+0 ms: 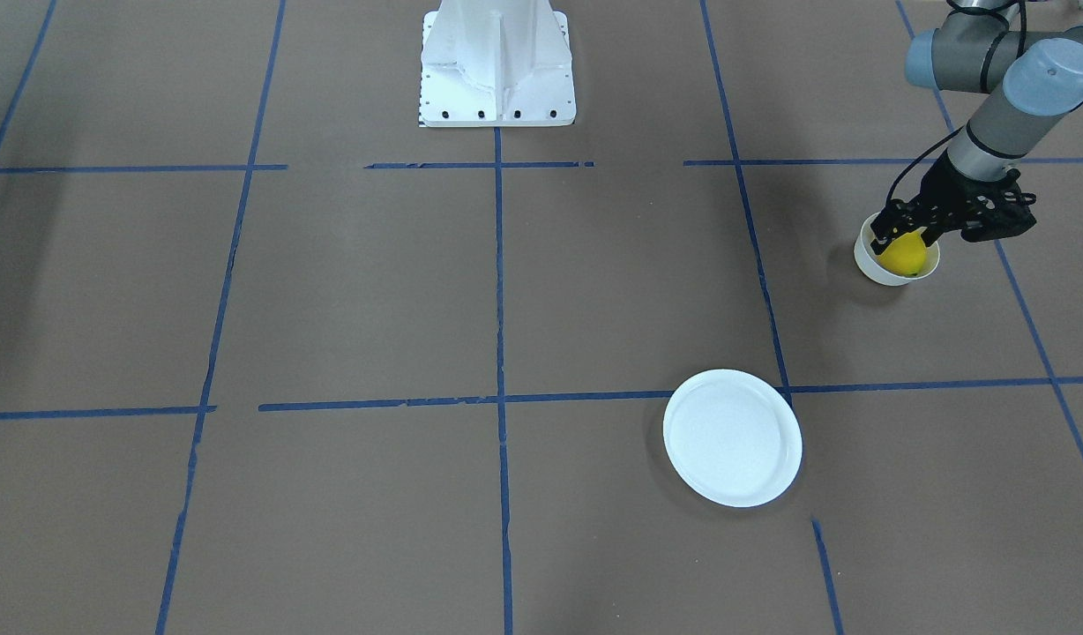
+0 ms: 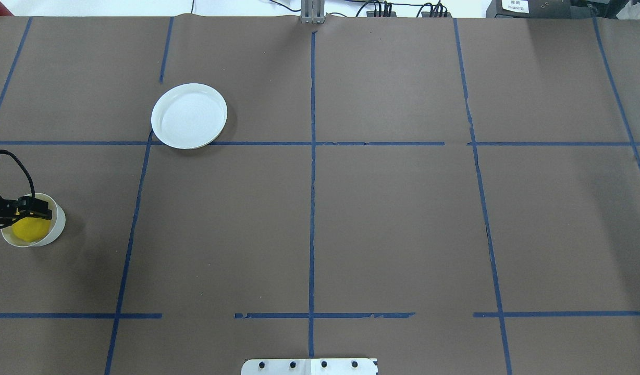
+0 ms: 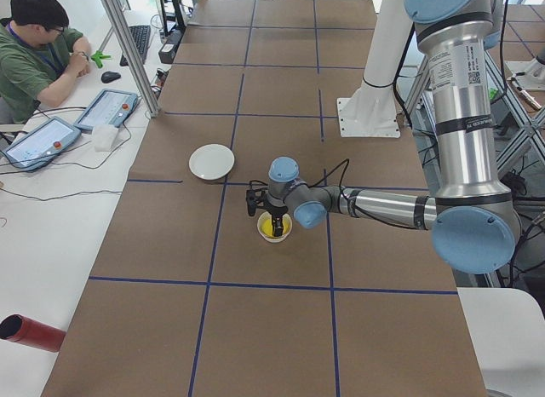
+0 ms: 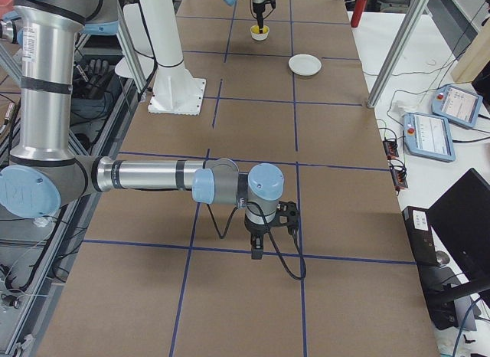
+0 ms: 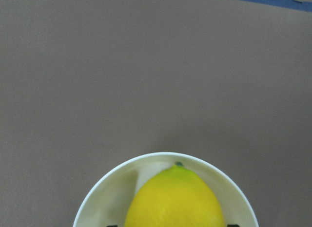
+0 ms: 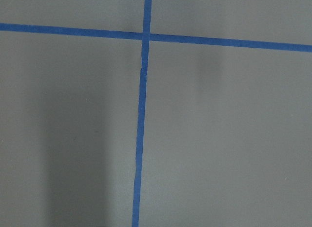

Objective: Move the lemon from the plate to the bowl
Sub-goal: 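Lower the lemon into the bowl and open the left gripper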

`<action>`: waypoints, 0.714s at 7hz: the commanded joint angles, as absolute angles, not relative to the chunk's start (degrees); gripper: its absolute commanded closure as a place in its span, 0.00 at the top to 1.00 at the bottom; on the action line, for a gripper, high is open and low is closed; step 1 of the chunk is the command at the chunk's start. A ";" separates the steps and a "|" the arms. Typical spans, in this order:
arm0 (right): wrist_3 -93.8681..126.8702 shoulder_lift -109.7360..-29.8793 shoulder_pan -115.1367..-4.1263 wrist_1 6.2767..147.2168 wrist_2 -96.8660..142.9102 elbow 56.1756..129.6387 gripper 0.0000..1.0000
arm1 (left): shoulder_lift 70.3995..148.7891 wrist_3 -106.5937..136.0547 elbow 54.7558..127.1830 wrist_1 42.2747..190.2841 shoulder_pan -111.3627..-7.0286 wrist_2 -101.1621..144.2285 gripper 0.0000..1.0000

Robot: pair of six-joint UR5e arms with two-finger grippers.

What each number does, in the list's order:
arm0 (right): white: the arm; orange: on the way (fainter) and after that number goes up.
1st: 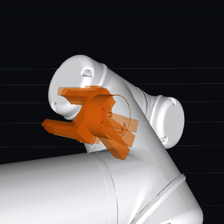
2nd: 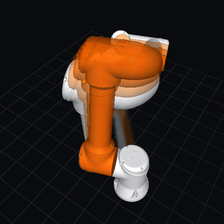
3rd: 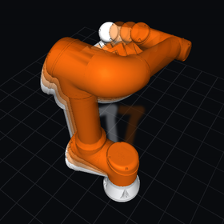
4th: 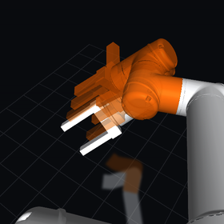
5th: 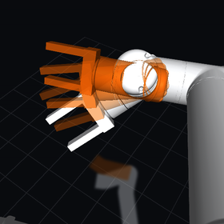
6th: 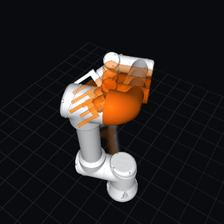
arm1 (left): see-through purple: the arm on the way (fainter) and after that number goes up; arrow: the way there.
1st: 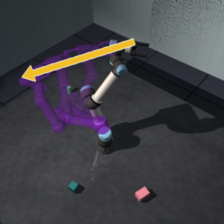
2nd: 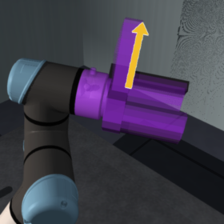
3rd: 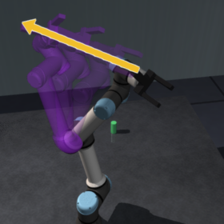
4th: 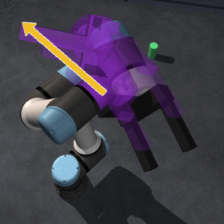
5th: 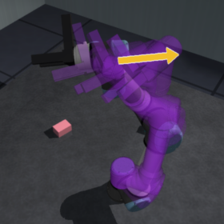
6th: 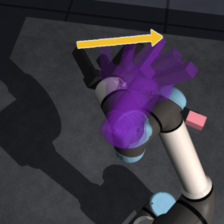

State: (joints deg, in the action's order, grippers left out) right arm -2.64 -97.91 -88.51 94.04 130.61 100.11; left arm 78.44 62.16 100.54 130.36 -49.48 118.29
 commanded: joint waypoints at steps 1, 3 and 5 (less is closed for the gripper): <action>-2.64 -97.91 -88.51 94.04 130.61 100.11 1.00 | 76.30 57.87 103.95 129.99 -50.62 119.26 1.00; -2.64 -97.91 -88.51 94.04 130.61 100.11 1.00 | 75.84 44.02 105.99 126.33 -63.11 125.14 1.00; -2.64 -97.91 -88.51 94.04 130.61 100.11 1.00 | 76.29 25.23 106.70 116.24 -72.73 126.39 1.00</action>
